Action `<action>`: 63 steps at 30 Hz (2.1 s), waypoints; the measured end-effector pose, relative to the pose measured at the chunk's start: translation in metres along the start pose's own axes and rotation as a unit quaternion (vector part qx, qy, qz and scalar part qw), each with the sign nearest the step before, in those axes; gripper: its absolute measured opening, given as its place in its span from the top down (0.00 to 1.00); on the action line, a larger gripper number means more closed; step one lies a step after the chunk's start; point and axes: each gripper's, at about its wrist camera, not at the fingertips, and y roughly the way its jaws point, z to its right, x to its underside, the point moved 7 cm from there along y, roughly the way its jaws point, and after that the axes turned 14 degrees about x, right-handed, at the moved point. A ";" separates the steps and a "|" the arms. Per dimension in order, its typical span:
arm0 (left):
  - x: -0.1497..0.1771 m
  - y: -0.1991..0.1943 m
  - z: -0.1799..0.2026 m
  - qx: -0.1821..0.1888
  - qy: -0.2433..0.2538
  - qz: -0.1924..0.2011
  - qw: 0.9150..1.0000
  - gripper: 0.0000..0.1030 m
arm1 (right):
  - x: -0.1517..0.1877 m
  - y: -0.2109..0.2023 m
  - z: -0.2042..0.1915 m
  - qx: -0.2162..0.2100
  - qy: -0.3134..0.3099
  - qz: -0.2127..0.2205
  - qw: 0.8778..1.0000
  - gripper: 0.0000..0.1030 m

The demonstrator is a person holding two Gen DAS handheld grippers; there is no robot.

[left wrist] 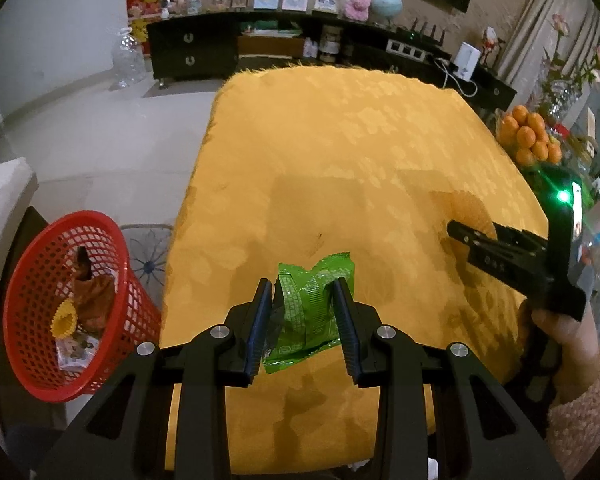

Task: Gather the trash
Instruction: 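Hold the green wrapper in the left gripper while the right gripper grasps the orange mesh sleeve, then carry the green wrapper and orange mesh sleeve to the red basket with both grippers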

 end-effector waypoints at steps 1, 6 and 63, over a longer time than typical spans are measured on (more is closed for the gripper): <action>-0.002 -0.003 -0.001 -0.002 -0.001 0.004 1.000 0.70 | 0.000 -0.004 -0.001 -0.003 -0.002 0.002 1.000 0.49; -0.009 -0.013 -0.008 -0.007 -0.008 0.018 1.000 0.70 | -0.002 -0.024 -0.007 -0.007 -0.008 0.012 1.000 0.49; -0.017 -0.123 -0.127 -0.115 -0.097 0.121 0.981 0.70 | -0.046 -0.120 -0.156 -0.114 -0.098 0.047 0.988 0.49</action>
